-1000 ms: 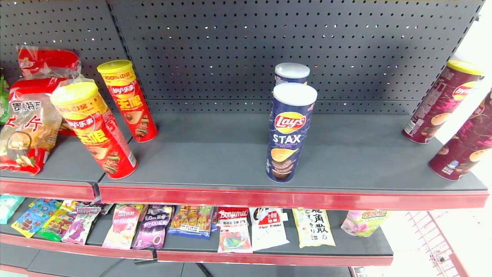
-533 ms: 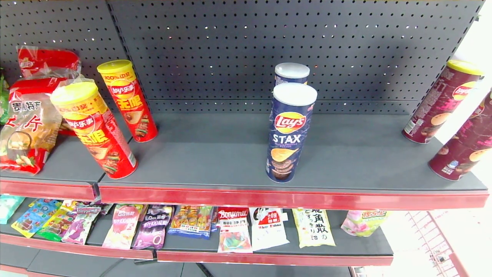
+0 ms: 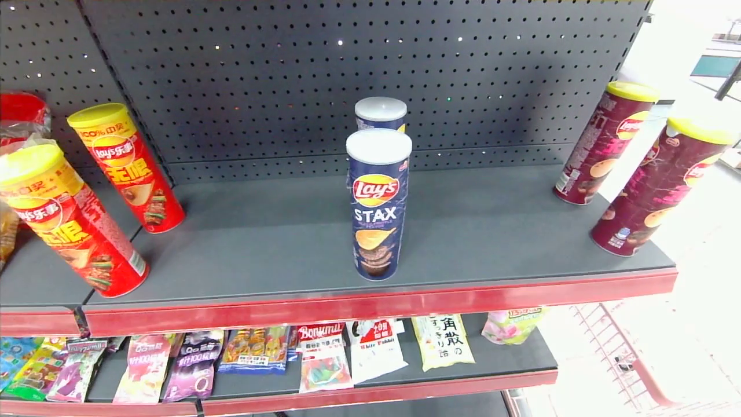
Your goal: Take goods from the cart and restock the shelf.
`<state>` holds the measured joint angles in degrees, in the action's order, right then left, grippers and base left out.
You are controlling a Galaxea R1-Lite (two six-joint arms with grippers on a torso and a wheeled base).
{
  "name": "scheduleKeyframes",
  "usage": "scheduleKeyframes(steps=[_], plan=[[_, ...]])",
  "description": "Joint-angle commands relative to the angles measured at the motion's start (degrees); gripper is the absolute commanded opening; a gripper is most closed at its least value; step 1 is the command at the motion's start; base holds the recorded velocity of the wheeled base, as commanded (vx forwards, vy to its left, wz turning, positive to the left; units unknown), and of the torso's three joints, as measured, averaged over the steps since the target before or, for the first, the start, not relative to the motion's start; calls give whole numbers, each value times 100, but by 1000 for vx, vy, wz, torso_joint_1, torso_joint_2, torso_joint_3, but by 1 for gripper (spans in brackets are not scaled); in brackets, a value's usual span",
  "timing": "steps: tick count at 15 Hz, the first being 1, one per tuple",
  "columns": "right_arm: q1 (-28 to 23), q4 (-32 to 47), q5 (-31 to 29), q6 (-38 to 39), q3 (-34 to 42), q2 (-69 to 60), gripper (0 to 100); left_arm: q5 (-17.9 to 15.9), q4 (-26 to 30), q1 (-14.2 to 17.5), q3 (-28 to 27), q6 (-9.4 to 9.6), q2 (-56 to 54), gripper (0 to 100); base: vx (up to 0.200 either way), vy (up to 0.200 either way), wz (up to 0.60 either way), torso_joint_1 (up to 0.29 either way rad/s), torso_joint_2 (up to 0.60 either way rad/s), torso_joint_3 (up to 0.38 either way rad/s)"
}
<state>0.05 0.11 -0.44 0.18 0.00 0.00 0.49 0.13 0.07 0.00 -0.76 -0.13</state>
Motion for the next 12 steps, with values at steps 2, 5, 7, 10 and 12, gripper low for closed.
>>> scheduleKeyframes(steps=[2,5,7,10,12], plan=[[4,-2,0,-1,0,9,100,4,4,10,0,-4,13,100,0,0,0,0,0,0],[4,-2,0,-9,0,9,100,4,4,1,0,-4,13,100,0,0,0,0,0,0],[4,-2,0,-9,0,9,100,13,4,1,0,-4,13,100,0,0,0,0,0,0],[4,-2,9,-18,0,9,100,92,4,10,0,-4,13,100,0,0,0,0,0,0],[4,-2,0,-18,0,9,100,92,4,1,0,-4,13,100,0,0,0,0,0,0]])
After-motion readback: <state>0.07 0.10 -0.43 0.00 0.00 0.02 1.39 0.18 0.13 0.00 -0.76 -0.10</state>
